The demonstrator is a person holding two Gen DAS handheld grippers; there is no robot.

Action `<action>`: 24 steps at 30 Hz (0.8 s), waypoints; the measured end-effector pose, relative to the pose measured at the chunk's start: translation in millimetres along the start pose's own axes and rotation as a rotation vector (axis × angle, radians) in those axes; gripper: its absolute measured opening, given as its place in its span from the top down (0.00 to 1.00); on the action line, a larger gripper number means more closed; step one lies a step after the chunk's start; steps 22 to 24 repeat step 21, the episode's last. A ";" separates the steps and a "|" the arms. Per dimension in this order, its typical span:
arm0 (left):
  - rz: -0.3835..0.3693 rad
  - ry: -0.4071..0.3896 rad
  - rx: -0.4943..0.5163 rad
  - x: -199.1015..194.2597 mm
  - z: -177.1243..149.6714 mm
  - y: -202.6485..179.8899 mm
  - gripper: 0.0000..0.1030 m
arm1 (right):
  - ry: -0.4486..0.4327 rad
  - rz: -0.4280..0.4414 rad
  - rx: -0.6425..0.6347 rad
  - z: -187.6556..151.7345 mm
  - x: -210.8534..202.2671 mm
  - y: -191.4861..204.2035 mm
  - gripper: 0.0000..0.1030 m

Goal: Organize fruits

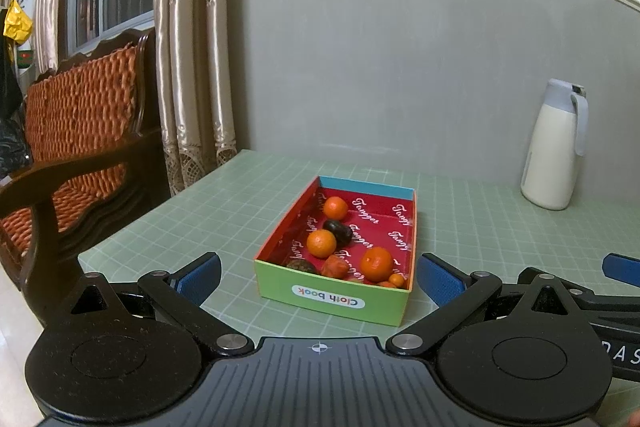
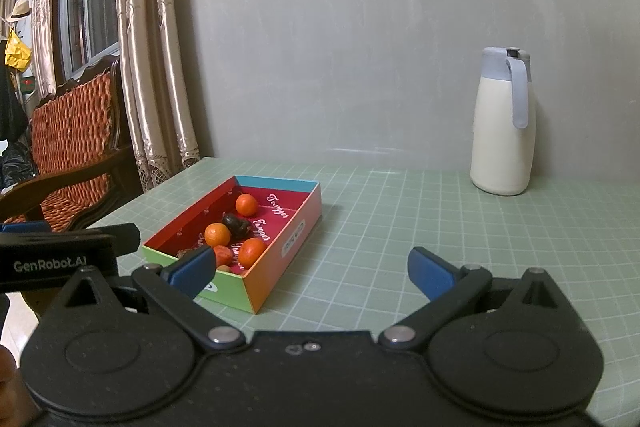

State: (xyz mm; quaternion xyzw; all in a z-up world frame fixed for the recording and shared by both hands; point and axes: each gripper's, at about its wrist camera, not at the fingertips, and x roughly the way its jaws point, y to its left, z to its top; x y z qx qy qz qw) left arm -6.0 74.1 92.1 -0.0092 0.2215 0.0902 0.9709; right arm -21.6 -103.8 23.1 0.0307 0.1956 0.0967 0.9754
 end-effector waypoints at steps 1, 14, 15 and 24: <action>0.001 0.000 0.000 0.0 0.0 -0.1 0.00 | 0.000 0.000 0.000 -0.2 0.0 0.3 0.00; -0.013 -0.019 0.013 3.5 -0.1 -1.5 0.00 | 0.000 0.000 0.005 -0.9 0.2 1.1 0.01; -0.015 -0.021 0.013 4.2 0.1 -1.7 0.00 | 0.000 0.001 0.007 -0.9 0.4 0.8 0.01; -0.013 -0.012 0.026 10.6 -0.6 -4.7 0.00 | 0.003 0.004 0.014 -1.2 5.0 -1.3 0.00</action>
